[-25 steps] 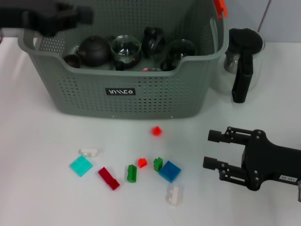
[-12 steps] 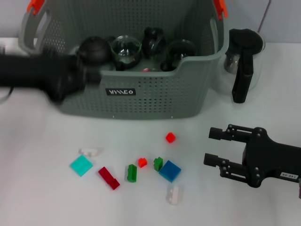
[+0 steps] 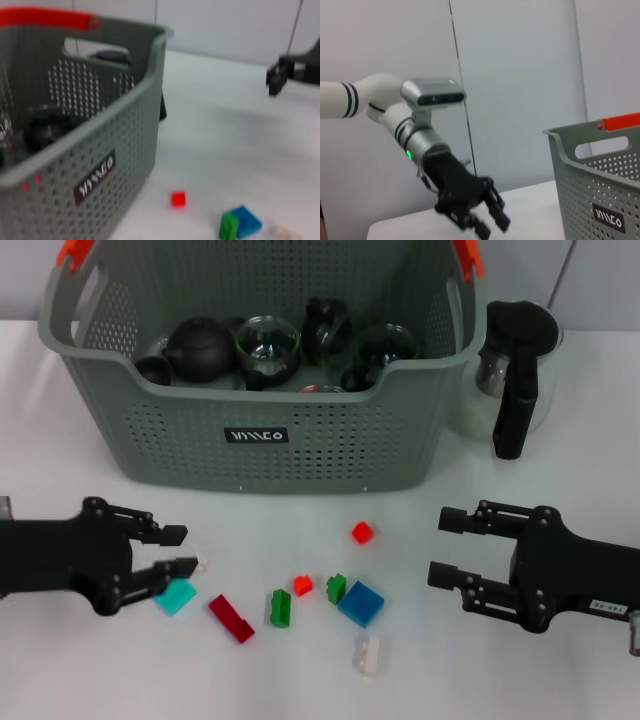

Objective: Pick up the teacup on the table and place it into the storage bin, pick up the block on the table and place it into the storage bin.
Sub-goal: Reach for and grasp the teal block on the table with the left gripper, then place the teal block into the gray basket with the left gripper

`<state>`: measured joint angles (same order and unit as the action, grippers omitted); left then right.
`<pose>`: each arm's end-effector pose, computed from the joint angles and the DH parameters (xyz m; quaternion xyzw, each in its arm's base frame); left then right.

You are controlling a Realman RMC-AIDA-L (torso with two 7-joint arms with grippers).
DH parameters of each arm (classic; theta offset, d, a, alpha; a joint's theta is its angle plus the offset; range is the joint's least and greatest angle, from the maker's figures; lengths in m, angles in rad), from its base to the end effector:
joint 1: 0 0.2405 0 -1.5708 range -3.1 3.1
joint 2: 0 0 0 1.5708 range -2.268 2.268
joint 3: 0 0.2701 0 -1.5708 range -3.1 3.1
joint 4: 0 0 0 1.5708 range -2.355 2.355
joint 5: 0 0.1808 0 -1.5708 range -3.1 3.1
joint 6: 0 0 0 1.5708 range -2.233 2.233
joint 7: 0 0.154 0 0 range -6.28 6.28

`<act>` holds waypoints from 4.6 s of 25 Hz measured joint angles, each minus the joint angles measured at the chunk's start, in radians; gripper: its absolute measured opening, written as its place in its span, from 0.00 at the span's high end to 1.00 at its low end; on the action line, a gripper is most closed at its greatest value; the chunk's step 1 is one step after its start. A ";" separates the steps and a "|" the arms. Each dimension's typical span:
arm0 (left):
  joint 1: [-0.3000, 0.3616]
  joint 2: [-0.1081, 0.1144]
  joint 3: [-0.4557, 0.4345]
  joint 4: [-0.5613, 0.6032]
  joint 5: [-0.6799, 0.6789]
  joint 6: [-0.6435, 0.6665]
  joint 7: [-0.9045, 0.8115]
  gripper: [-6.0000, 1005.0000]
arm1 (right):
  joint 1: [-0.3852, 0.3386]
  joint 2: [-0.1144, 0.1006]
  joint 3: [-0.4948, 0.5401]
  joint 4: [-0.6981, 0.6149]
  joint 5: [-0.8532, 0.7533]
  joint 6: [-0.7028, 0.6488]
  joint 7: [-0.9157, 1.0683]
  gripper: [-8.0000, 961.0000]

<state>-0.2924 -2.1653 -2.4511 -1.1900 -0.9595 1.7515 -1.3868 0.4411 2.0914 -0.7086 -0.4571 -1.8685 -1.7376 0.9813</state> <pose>-0.2787 0.2568 0.0168 -0.9694 -0.1455 -0.1159 0.1603 0.2488 0.2599 -0.0361 -0.9262 0.1124 0.3463 0.0981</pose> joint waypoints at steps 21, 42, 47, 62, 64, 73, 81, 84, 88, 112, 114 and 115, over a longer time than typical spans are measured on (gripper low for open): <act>-0.005 -0.007 0.049 0.171 0.120 -0.260 0.056 0.44 | -0.009 0.001 0.004 0.005 -0.001 0.001 0.000 0.34; 0.016 -0.010 0.089 0.180 0.122 -0.360 0.063 0.45 | -0.009 0.001 0.006 0.005 -0.001 0.001 0.000 0.34; 0.016 -0.010 0.097 0.182 0.122 -0.353 0.064 0.45 | -0.009 0.001 0.004 0.005 -0.001 0.001 0.000 0.34; 0.018 -0.009 0.104 0.179 0.125 -0.354 0.059 0.46 | -0.009 0.001 0.004 0.005 -0.001 0.001 0.000 0.34; 0.018 -0.008 0.104 0.179 0.129 -0.355 0.059 0.47 | -0.009 0.001 0.004 0.005 -0.001 0.001 0.000 0.34; 0.019 -0.008 0.104 0.177 0.134 -0.358 0.057 0.47 | -0.009 0.001 0.003 0.005 -0.001 0.001 0.000 0.34; 0.007 -0.004 0.103 0.153 0.177 -0.359 -0.028 0.54 | -0.009 0.001 0.001 0.005 -0.001 0.001 0.000 0.35; 0.008 -0.007 0.098 0.148 0.177 -0.357 -0.027 0.60 | -0.009 0.001 0.001 0.005 -0.001 0.001 0.000 0.35; 0.015 -0.006 0.082 0.121 0.135 -0.310 -0.026 0.58 | -0.010 0.001 0.003 0.005 -0.001 0.000 0.000 0.35; -0.422 0.084 0.193 0.072 0.085 -0.505 -0.689 0.49 | 0.002 0.004 0.001 0.006 0.001 0.000 0.000 0.35; -0.465 0.079 0.239 0.148 0.169 -0.602 -0.728 0.48 | 0.004 0.005 -0.001 0.008 0.001 0.000 0.000 0.35; -0.483 0.077 0.257 0.181 0.202 -0.638 -0.744 0.48 | 0.005 0.005 -0.001 0.011 0.002 0.000 0.000 0.35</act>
<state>-0.7750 -2.0879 -2.1943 -1.0089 -0.7577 1.1135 -2.1312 0.4465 2.0968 -0.7094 -0.4465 -1.8670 -1.7375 0.9817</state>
